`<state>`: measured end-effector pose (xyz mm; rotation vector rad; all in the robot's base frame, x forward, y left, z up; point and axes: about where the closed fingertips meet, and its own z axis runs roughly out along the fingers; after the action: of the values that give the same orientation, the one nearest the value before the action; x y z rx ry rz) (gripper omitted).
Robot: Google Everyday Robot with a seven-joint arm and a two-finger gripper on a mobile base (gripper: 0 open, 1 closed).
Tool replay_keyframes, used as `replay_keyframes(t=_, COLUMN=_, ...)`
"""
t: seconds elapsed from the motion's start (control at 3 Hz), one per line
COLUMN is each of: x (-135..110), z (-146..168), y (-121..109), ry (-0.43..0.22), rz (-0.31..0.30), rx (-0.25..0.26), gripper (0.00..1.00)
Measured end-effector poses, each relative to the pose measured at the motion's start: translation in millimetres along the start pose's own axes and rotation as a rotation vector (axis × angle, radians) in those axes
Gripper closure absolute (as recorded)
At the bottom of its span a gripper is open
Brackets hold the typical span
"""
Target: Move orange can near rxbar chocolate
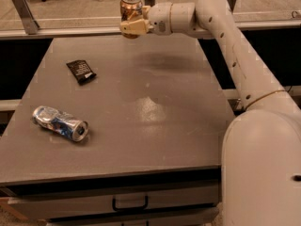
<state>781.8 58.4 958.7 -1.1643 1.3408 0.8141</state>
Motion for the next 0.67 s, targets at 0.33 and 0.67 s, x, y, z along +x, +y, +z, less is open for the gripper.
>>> replay_keyframes(t=0.33, x=0, z=23, y=23, ry=-0.030, rz=0.044, rx=-0.053, gripper=1.00)
replay_keyframes(t=0.67, x=-1, z=40, y=51, ry=-0.069, rz=0.122, rx=-0.066, gripper=1.00)
